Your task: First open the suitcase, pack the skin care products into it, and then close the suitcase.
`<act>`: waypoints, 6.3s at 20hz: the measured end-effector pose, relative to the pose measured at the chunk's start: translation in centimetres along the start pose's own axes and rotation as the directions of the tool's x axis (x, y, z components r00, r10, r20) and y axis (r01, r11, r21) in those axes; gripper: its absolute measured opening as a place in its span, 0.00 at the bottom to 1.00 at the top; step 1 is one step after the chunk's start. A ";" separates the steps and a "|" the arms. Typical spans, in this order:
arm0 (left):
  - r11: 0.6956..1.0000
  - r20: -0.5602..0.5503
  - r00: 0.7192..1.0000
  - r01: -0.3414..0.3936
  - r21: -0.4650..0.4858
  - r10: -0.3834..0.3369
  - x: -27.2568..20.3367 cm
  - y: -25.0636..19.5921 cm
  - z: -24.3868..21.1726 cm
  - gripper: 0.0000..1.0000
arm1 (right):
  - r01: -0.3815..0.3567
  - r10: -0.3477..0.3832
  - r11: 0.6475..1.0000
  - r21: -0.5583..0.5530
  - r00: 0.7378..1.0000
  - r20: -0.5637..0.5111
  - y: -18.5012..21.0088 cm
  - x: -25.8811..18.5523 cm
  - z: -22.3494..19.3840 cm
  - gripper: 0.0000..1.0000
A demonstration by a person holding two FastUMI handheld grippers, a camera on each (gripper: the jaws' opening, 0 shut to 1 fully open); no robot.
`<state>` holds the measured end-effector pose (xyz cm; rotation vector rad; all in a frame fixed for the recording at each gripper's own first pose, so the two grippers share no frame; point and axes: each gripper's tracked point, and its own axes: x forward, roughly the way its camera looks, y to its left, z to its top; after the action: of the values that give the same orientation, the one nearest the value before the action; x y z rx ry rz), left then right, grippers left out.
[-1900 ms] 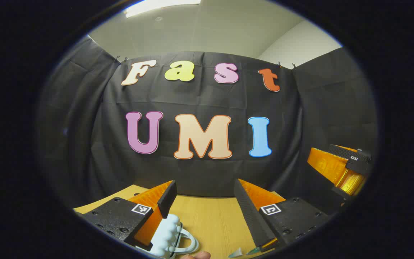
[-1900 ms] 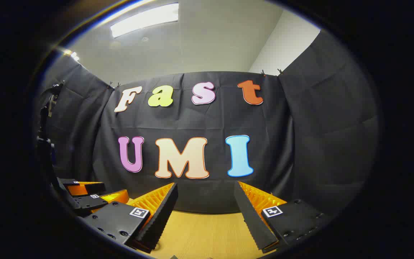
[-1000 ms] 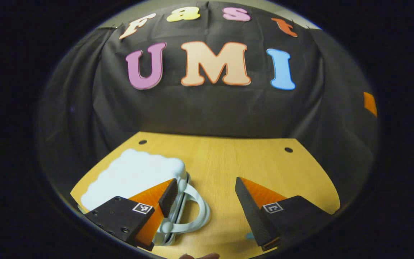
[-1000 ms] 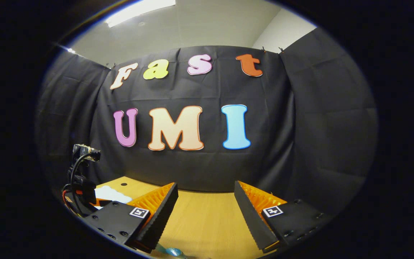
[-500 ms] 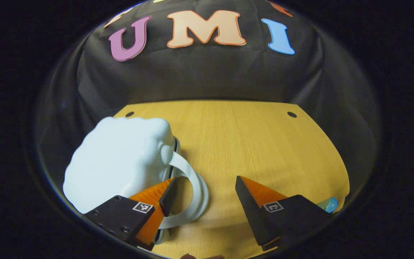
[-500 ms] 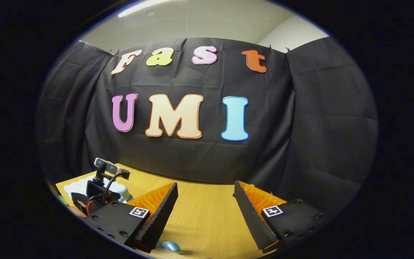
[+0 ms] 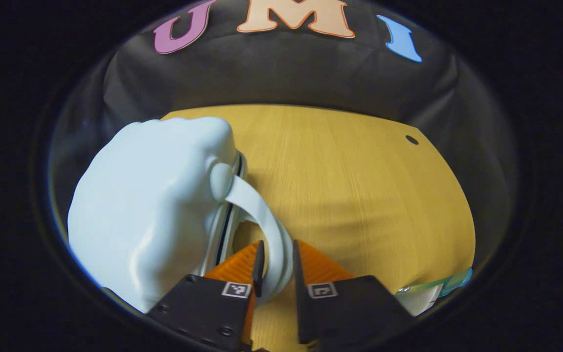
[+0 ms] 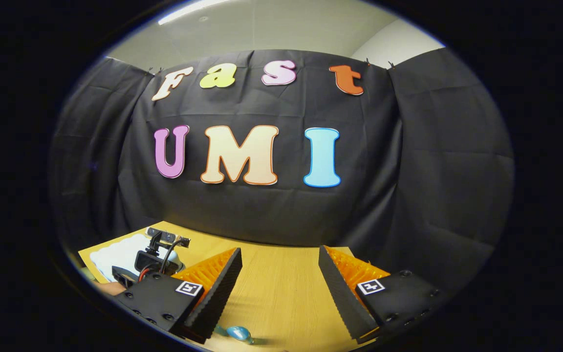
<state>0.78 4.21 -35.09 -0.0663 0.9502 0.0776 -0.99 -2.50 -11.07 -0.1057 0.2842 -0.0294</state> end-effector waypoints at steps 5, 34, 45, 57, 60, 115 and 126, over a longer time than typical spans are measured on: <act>0.995 -0.035 0.998 0.055 0.087 -0.052 -0.4 -0.7 0.2 0.07 | -0.023 0.023 1.000 0.006 1.000 0.015 0.6 -0.1 0.1 0.99; 0.966 0.385 0.902 -0.243 0.084 0.194 -20.5 22.7 18.3 0.00 | -0.153 0.149 0.985 0.080 0.987 0.060 10.5 1.6 1.1 0.99; 0.951 0.376 0.880 -0.309 -0.013 0.291 -18.9 36.9 18.4 0.00 | -0.123 0.119 0.990 0.065 0.990 0.073 17.0 2.7 2.0 0.99; 0.925 0.213 0.906 -0.329 -0.190 0.366 -10.1 47.5 12.6 0.00 | -0.122 0.121 0.992 0.016 0.992 0.038 21.1 4.0 1.5 1.00; 0.917 0.176 0.913 -0.324 -0.234 0.367 -8.0 49.1 10.7 0.00 | -0.114 0.114 0.993 0.010 0.993 0.022 21.3 4.4 1.1 1.00; 0.988 0.526 0.837 0.108 0.112 -0.151 -14.3 -6.2 9.5 0.96 | -0.044 0.043 0.999 0.004 0.986 0.159 -2.2 -3.4 2.4 0.98; 0.959 0.312 0.910 0.232 0.163 -0.274 -9.0 -13.4 -0.3 0.95 | -0.013 0.015 1.000 -0.013 0.993 0.117 -6.3 -5.5 0.4 1.00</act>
<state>-3.41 -9.51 -27.63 -0.0603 0.6001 -0.2064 -6.23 -8.51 -8.45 -0.1174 0.1678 -0.0075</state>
